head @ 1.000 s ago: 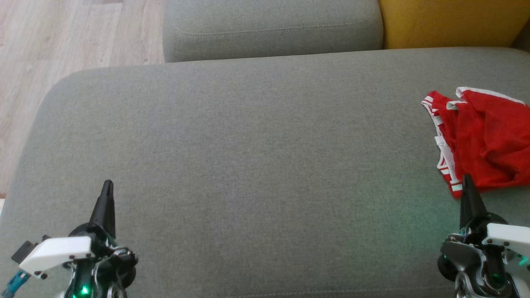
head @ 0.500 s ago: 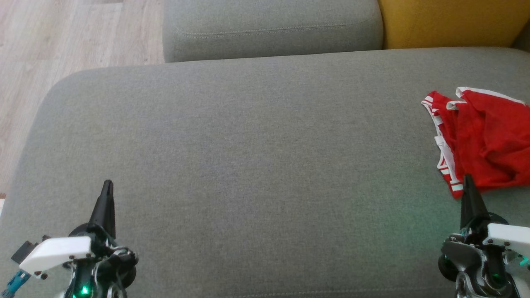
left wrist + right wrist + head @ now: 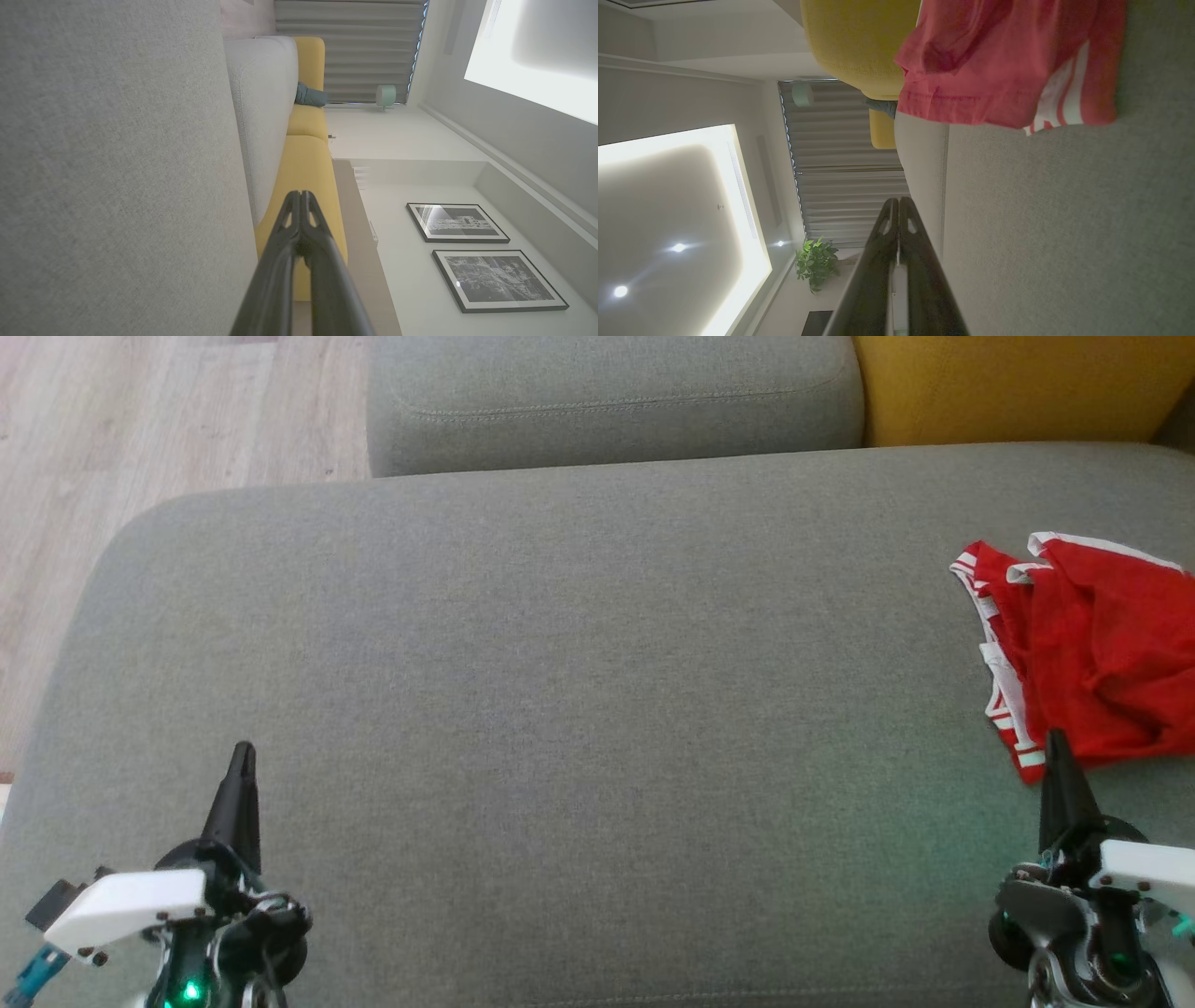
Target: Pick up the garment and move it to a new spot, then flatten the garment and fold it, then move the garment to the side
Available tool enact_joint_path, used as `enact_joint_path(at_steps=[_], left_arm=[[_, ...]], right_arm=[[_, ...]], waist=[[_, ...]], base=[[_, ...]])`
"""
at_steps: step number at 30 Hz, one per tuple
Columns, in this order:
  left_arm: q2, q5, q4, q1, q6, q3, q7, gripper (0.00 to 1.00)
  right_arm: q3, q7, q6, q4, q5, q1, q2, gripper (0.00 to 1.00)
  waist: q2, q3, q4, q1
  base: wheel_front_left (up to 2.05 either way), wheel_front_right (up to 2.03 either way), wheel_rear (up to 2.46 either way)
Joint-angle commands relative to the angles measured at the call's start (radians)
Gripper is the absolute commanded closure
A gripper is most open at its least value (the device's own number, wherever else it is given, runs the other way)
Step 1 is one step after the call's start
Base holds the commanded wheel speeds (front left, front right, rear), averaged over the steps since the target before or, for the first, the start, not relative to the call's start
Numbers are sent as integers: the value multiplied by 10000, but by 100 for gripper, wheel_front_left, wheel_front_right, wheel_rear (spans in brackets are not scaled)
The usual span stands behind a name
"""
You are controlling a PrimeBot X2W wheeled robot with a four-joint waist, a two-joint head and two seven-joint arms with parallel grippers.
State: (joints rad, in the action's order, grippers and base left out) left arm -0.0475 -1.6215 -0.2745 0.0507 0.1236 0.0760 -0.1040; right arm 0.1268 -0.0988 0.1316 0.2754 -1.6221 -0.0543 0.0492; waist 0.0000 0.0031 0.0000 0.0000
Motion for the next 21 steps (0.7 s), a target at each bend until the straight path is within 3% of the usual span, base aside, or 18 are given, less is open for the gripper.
enact_joint_path(at_steps=[1,21], left_arm=[[-64,96,295,570,71,336,-59,100],[-54,107,295,571,71,351,-70,100]], right_arm=[[-208,-82,-9,-311,71,-529,71,100],[-185,-100,-9,-310,90,-531,55,100]], waist=[[0,0,0,0],[0,0,0,0]], base=[[0,0,0],[0,0,0]])
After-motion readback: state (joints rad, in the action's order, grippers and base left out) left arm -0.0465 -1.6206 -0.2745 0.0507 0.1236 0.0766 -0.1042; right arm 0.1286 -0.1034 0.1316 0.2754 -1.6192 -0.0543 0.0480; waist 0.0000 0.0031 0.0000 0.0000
